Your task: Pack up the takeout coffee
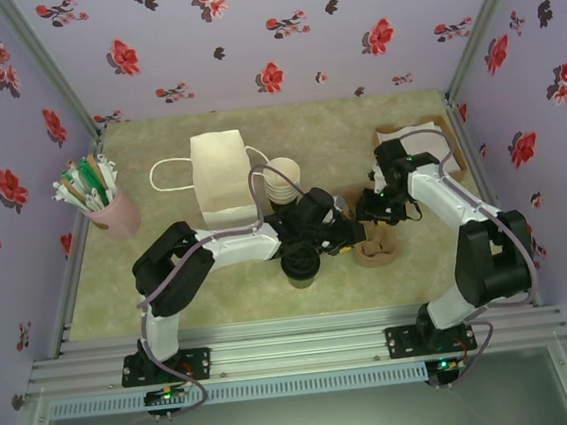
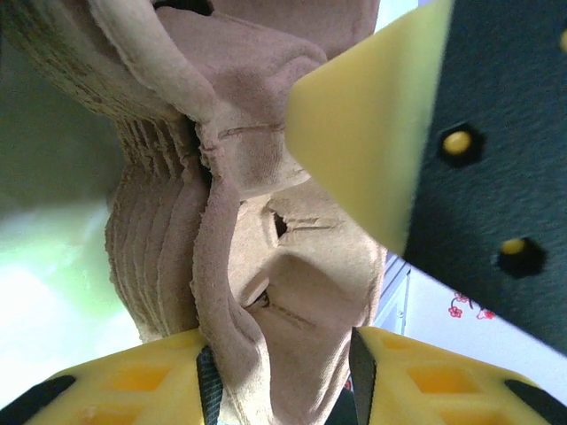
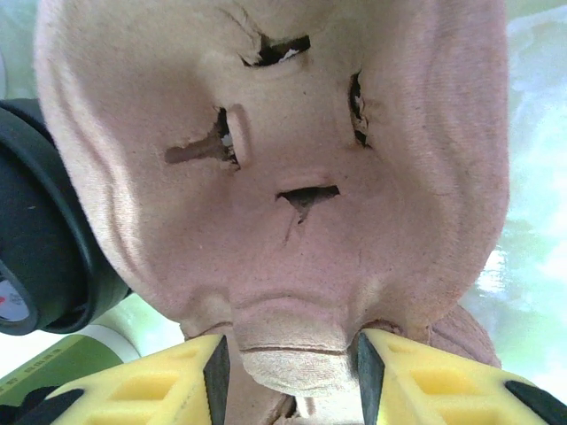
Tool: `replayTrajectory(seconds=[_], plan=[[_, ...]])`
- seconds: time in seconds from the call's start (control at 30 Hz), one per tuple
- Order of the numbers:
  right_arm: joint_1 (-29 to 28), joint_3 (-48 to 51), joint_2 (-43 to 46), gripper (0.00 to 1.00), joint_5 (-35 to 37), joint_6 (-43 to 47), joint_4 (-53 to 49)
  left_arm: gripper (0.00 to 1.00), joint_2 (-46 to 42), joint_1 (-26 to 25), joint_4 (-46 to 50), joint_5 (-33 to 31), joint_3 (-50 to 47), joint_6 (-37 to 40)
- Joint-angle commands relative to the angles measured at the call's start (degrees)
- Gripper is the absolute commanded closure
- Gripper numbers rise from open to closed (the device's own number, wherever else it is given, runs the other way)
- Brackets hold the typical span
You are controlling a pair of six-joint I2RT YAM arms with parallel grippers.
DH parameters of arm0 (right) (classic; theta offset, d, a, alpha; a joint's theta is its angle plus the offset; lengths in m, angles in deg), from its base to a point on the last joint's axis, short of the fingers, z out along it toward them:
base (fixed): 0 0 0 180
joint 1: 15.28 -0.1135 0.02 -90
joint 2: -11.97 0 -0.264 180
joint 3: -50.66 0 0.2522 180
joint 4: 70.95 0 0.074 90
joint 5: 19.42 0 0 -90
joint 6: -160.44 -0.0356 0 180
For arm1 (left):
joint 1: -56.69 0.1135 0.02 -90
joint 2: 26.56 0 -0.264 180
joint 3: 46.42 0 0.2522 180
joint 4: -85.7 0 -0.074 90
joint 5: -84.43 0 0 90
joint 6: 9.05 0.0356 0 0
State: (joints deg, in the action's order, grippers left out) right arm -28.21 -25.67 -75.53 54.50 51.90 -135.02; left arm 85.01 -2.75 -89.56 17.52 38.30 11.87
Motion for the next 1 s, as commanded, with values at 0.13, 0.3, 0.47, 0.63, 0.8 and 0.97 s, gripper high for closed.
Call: replayTrajectory(seconds=[0.13, 0.3, 0.47, 0.63, 0.8, 0.97], plan=[[-2.75, -3.17, -2.65, 0.56, 3.06, 1.56, -5.95, 0.58, -0.01, 0.55, -3.00, -1.30, -0.47, -0.67], [-3.36, -4.82, -4.31, 0.55, 4.85, 1.87, -7.07, 0.58, 0.14, 0.55, -3.20, -1.25, -0.57, -0.70], [-3.68, -5.65, -5.55, 0.54, 6.18, 1.96, -7.51, 0.58, 0.08, 0.55, -3.20, -1.12, -0.41, -0.62], [-3.91, -5.91, -6.06, 0.55, 6.58, 1.79, -7.52, 0.59, 0.24, 0.55, -3.11, -0.94, -0.12, -0.53], [-3.87, -6.64, -5.98, 0.60, 6.36, 1.58, -7.65, 0.59, 0.06, 0.55, -2.93, -0.94, -0.07, -0.18], [-3.92, -7.13, -4.42, 0.65, 6.33, 1.49, -8.48, 0.57, -1.51, 0.55, -1.00, -1.31, 0.57, 1.51]])
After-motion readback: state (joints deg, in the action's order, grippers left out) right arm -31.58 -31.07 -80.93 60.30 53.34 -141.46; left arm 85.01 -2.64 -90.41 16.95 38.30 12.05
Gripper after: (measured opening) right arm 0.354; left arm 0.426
